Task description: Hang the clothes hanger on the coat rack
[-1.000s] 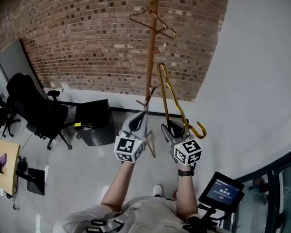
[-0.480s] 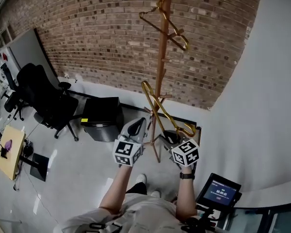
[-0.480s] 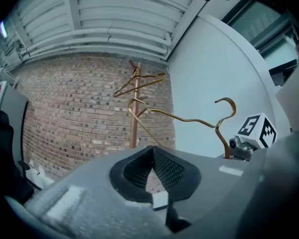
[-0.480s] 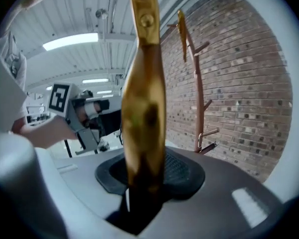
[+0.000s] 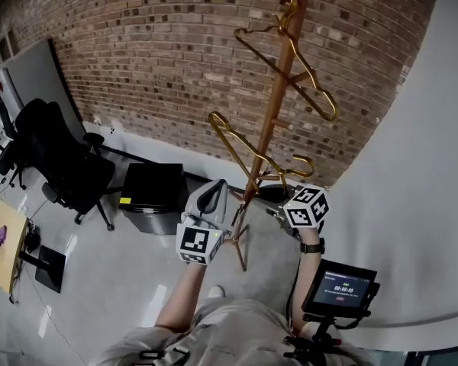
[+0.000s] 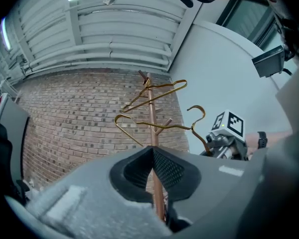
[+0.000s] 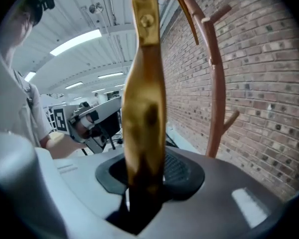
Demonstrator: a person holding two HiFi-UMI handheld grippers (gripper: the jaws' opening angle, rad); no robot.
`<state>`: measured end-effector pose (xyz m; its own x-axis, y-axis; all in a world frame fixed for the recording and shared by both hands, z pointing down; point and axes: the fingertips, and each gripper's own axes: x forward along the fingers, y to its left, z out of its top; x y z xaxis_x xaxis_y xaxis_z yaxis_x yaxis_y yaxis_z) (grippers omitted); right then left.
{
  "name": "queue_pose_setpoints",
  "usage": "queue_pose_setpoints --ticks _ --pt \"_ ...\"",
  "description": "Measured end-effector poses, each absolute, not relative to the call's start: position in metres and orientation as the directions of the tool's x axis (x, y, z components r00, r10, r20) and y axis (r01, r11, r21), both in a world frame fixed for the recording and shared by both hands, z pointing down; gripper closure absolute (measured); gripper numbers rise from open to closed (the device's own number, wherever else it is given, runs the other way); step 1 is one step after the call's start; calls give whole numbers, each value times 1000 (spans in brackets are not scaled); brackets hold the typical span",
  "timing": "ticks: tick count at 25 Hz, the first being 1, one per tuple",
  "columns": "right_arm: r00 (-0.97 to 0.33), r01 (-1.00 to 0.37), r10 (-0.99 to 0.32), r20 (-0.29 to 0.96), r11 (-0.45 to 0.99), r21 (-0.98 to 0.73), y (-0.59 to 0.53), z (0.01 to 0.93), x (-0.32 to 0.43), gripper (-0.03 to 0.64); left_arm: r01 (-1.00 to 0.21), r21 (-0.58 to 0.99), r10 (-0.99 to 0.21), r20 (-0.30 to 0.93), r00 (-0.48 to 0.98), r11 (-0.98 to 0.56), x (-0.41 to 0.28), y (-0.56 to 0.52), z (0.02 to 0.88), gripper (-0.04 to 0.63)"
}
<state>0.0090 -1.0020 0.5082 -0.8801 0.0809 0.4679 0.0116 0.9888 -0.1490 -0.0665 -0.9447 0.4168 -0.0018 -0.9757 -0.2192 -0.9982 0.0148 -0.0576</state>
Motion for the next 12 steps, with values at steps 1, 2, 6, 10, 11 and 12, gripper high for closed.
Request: queue_pose_setpoints --ticks 1,2,6,10,11,12 --pt "-864 56 131 486 985 -166 -1006 507 3 492 -998 -60 -975 -221 7 6 -68 -948 416 594" --pt "-845 91 169 508 980 -175 -1011 506 -3 491 -998 -57 -975 -219 19 -7 -69 -952 417 594" --pt "-810 113 196 553 977 -180 -1041 502 -14 491 -998 -6 -981 -187 57 -57 -72 -971 427 594" --pt "-797 154 230 558 971 -181 -1054 503 -16 491 -999 24 -986 -165 34 -39 -72 -982 437 594" --pt "-791 172 246 560 968 -182 -1056 504 -18 491 -999 26 -986 -166 22 -27 -72 -985 436 595" --pt "-785 187 263 562 964 -190 -1058 504 -21 489 -999 28 -986 -166 12 -16 -73 -989 435 594"
